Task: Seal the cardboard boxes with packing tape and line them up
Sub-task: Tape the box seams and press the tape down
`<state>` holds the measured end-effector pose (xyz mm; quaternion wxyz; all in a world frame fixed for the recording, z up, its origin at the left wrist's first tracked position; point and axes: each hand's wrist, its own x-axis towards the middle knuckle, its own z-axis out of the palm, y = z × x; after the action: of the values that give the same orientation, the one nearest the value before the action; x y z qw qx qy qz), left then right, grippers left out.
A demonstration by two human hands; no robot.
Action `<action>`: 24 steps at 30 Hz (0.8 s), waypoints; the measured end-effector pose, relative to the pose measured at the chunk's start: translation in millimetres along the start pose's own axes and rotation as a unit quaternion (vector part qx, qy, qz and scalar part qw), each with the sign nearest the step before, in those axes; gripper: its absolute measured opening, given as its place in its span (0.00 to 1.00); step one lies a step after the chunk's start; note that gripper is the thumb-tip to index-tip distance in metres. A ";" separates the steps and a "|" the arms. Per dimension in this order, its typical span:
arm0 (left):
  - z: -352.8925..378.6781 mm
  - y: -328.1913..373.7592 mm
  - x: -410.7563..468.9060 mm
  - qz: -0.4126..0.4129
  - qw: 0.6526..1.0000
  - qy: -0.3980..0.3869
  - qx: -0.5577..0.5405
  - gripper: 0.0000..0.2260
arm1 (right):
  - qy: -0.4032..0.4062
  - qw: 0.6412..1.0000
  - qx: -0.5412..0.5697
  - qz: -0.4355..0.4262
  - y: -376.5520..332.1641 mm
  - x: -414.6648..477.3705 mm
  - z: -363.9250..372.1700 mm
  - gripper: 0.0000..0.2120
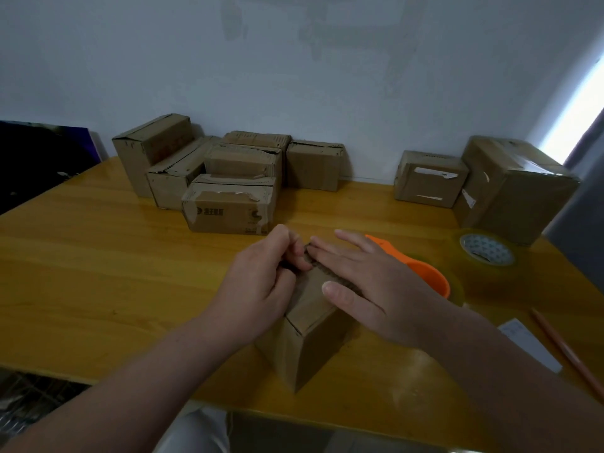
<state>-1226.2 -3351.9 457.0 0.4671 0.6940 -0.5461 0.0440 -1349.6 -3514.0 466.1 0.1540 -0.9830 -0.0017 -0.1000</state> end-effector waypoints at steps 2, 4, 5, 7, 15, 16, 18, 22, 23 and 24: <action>0.0 0.6 0.0 0.001 1.000 -0.001 0.005 0.07 | 0.019 1.000 0.013 -0.003 1.2 -4.5 3.5 0.33; -0.4 1.9 -0.4 -0.006 1.000 -0.004 0.006 0.07 | 0.047 0.999 0.023 0.000 1.8 -10.9 7.4 0.32; -0.8 3.1 -0.5 -0.013 1.000 -0.006 0.007 0.07 | 0.065 0.997 0.031 0.000 2.1 -14.6 8.5 0.31; -1.6 5.4 -0.5 -0.025 1.000 -0.010 0.010 0.07 | 0.104 0.994 0.043 -0.004 3.0 -21.9 9.8 0.29; -7.5 18.9 1.6 -0.040 0.995 -0.053 0.071 0.13 | 0.271 0.962 0.017 -0.038 6.7 -39.5 2.8 0.14; -8.5 22.1 1.9 -0.044 0.993 -0.067 0.087 0.17 | 0.289 0.956 0.020 -0.038 7.0 -39.0 2.6 0.12; -10.5 28.4 3.2 -0.055 0.985 -0.100 0.126 0.25 | 0.318 0.947 0.028 -0.032 7.6 -35.9 2.5 0.10; -14.1 38.6 10.3 -0.083 0.968 -0.156 0.177 0.30 | 0.364 0.931 0.014 -0.026 7.3 -25.1 1.2 0.12; -15.2 39.0 12.0 -0.091 0.965 -0.165 0.184 0.29 | 0.373 0.928 0.007 -0.022 7.3 -22.1 0.6 0.13; -16.7 38.3 14.1 -0.100 0.963 -0.168 0.187 0.28 | 0.376 0.926 0.006 -0.015 7.9 -19.1 0.5 0.14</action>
<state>-1243.7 -3349.1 497.3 0.2320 0.8176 -0.5266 -0.0187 -1368.0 -3520.8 459.5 0.1472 -0.8720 0.0414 -0.4650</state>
